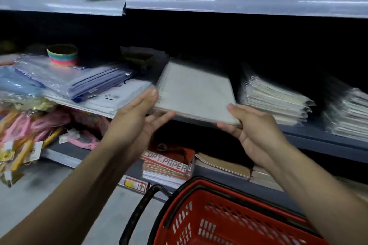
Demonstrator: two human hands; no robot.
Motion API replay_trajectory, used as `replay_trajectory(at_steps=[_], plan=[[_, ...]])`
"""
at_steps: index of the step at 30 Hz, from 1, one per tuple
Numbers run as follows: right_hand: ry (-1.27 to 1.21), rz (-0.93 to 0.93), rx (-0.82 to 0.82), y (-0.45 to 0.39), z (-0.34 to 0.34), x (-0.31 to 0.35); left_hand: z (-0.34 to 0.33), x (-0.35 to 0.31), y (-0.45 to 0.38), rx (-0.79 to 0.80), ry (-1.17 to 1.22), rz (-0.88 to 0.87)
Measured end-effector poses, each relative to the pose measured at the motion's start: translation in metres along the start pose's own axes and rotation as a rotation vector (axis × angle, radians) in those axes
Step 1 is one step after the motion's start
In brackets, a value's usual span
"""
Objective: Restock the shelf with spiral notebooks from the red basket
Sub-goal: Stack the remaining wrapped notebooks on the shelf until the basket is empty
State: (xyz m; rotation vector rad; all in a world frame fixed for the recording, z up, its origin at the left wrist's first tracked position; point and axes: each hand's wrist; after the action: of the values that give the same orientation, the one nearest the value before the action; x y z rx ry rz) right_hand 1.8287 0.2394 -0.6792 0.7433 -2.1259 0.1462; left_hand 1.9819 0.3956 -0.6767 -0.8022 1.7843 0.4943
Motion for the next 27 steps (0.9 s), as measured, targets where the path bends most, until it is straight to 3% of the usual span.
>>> replay_trajectory(at_steps=[6, 14, 18, 27], plan=[[-0.004, 0.051, 0.008, -0.027, -0.015, -0.002, 0.001, 0.000, -0.023, -0.091, -0.003, -0.040], [0.314, 0.300, 0.044, 0.019, 0.015, -0.013, 0.011, 0.008, -0.003, -0.285, -0.455, -0.206], [0.257, 0.375, -0.014, 0.002, 0.009, -0.022, 0.001, 0.013, -0.020, -0.380, -0.480, -0.242], [0.182, 0.496, -0.158, -0.070, -0.021, -0.037, -0.017, 0.023, -0.098, -0.437, -0.463, -0.232]])
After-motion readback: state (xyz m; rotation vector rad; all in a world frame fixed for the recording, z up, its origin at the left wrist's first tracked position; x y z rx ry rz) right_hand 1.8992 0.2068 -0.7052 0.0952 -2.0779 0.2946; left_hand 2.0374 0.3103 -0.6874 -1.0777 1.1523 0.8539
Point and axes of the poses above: each hand's wrist, its own y-axis away from the middle knuckle, its own z-axis out of the back of the hand, x = y × z, and after that the axes turned 15 degrees about -y, right-handed
